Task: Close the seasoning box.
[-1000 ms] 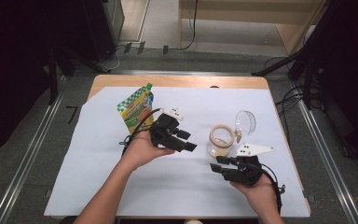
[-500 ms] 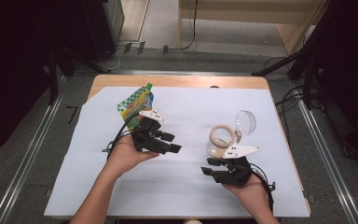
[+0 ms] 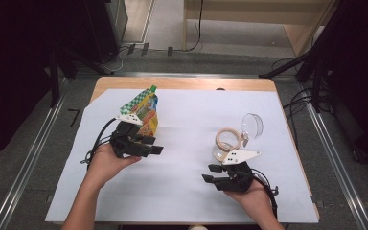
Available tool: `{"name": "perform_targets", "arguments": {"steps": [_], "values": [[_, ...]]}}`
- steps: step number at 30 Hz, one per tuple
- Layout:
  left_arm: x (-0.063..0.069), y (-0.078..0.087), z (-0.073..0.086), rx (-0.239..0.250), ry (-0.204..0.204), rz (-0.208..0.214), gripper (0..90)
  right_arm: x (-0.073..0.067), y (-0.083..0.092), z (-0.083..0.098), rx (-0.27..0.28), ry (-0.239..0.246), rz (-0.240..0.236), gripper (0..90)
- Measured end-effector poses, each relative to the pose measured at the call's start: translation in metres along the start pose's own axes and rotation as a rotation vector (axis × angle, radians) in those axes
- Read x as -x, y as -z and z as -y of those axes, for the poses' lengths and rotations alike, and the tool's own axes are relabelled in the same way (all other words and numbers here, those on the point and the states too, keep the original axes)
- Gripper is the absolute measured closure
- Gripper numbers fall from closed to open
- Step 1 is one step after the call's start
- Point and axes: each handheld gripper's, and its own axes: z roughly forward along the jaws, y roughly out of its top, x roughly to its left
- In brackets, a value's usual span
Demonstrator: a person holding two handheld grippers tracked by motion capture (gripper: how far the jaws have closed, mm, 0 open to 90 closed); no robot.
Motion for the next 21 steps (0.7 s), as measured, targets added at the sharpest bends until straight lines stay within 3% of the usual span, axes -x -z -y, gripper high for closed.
{"name": "perform_targets", "arguments": {"steps": [7, 8, 9, 10, 13, 18, 21], "values": [[-0.014, 0.021, 0.009, 0.048, 0.047, -0.026, 45.2, 0.0, 0.0, -0.001, 0.001, 0.0, -0.005, 55.5], [-0.019, 0.028, 0.012, 0.058, 0.071, -0.04, 45.5, -0.001, -0.001, -0.001, 0.002, 0.005, -0.008, 55.4], [-0.019, 0.028, 0.012, 0.058, 0.071, -0.04, 45.6, -0.001, -0.001, -0.001, 0.002, 0.005, -0.008, 55.4], [-0.024, 0.034, 0.015, 0.053, 0.089, -0.066, 46.1, -0.001, -0.001, -0.001, -0.002, 0.004, -0.013, 55.3], [-0.028, 0.039, 0.019, 0.037, 0.125, -0.07, 46.1, -0.001, -0.003, -0.001, -0.002, 0.008, -0.018, 55.2], [-0.033, 0.045, 0.023, 0.021, 0.128, -0.146, 45.5, -0.003, -0.006, -0.002, -0.012, 0.017, -0.027, 55.3], [-0.042, 0.047, 0.027, 0.054, 0.135, -0.133, 45.8, -0.004, -0.008, -0.002, -0.012, 0.023, -0.033, 55.1]]}}
